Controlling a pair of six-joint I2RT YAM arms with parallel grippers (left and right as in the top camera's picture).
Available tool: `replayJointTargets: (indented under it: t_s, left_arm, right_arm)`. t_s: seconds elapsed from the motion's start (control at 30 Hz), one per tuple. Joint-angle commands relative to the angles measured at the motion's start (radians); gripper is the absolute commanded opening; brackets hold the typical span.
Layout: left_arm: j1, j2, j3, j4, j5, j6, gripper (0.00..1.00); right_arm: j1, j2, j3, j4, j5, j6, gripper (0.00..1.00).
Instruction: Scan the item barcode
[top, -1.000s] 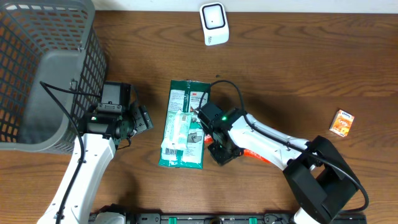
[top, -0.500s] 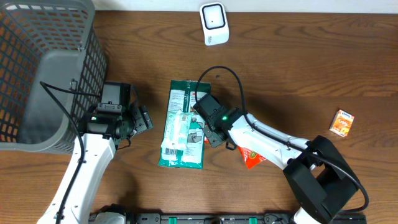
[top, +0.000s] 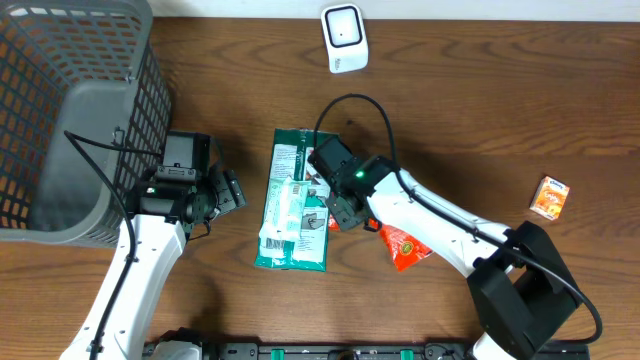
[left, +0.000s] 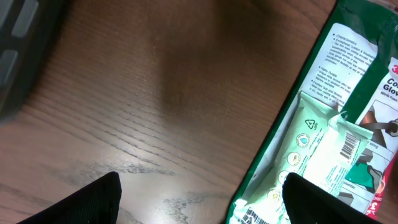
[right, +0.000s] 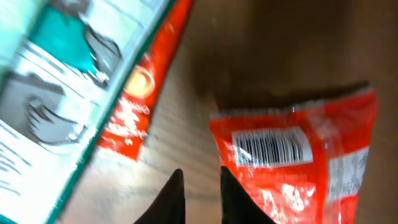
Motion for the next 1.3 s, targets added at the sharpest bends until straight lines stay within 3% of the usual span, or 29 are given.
replayJointTargets:
  t_s: [0.0, 0.43, 0.57, 0.7, 1.13, 1.27]
  left_arm:
    - [0.004, 0.002, 0.001, 0.0, -0.009, -0.002, 0.84]
    - [0.004, 0.002, 0.001, 0.0, -0.009, -0.003, 0.84]
    - [0.004, 0.002, 0.001, 0.0, -0.009, -0.002, 0.84]
    - [0.004, 0.002, 0.001, 0.0, -0.009, -0.003, 0.84]
    - [0.004, 0.002, 0.0, 0.0, -0.009, -0.002, 0.84]
    - [0.004, 0.002, 0.0, 0.001, -0.009, -0.003, 0.84]
  right_arm:
    - [-0.01, -0.01, -0.045, -0.009, -0.017, 0.012, 0.15]
    - [-0.072, -0.01, -0.193, 0.194, 0.027, 0.051, 0.13]
    - [-0.101, -0.011, -0.191, 0.225, -0.037, 0.053, 0.08]
    - [-0.125, -0.032, -0.146, 0.193, -0.169, 0.016, 0.02]
    - [-0.37, -0.194, -0.094, 0.06, -0.24, -0.042, 0.15]
    - [-0.439, -0.193, -0.098, 0.058, -0.341, -0.042, 0.08]
